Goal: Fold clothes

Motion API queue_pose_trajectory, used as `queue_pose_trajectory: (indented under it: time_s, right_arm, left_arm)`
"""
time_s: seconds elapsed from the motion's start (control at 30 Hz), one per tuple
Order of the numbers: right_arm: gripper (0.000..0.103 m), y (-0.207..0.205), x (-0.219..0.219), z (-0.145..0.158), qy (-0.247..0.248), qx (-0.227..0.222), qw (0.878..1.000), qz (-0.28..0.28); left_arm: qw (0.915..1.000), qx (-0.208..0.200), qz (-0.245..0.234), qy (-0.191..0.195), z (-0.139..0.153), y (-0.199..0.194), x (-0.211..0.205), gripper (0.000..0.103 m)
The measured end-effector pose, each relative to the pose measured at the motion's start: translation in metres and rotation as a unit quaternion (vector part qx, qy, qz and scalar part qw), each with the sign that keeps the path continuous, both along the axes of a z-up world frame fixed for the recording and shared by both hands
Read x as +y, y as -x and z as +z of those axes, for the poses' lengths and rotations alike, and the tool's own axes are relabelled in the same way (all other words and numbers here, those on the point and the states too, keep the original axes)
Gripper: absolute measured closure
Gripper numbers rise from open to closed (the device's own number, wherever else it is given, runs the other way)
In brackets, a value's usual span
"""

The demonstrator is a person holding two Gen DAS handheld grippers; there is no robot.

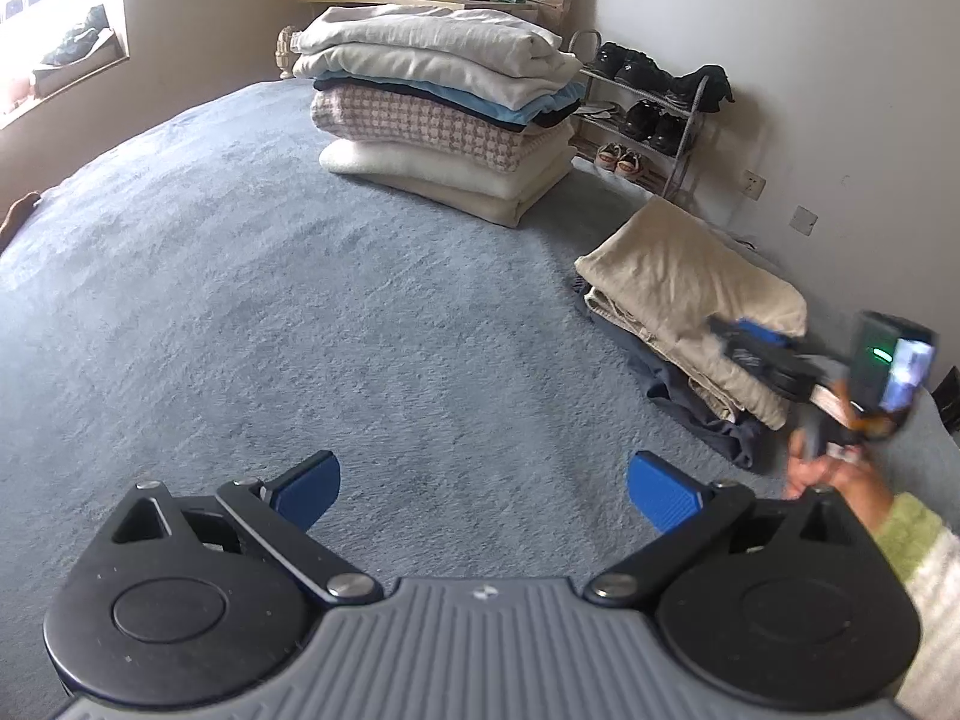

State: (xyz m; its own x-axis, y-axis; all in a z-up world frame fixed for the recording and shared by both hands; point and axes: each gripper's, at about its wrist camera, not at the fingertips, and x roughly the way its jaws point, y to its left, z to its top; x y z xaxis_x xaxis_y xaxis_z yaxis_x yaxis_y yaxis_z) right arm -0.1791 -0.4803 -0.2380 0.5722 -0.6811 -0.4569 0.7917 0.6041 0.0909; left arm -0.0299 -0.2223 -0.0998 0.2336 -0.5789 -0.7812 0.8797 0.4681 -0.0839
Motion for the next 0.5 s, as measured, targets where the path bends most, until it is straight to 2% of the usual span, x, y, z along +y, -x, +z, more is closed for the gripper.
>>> queue_pose_trajectory:
  time_s: [0.07,0.17,0.2,0.33,0.43,0.5]
  right_arm:
    - [0.070,0.016,0.014,0.003,0.027,-0.006,1.000,-0.014]
    - [0.068,0.036,0.000,-0.030,-0.047,0.006,0.999,-0.013]
    - [0.067,0.041,-0.001,-0.035,-0.050,-0.001,0.999,-0.009]
    - [0.067,0.051,0.001,-0.007,-0.030,-0.033,0.999,-0.005]
    - [0.067,0.065,-0.016,0.011,-0.006,-0.062,0.997,-0.042]
    - [0.067,0.066,-0.042,0.011,-0.010,-0.076,0.994,-0.076]
  left_arm:
    - [1.0000,-0.002,0.002,0.002,0.003,0.001,-0.001,0.000]
    - [1.0000,-0.005,-0.001,0.002,0.003,0.006,-0.003,0.000]
    - [1.0000,-0.006,-0.003,0.000,0.003,0.007,-0.004,0.000]
    - [0.9999,-0.012,-0.008,-0.010,0.002,0.013,-0.004,0.000]
    - [0.9998,-0.014,-0.004,-0.009,0.004,0.013,-0.004,0.000]
    - [0.9998,-0.016,-0.002,-0.009,0.004,0.013,-0.004,0.000]
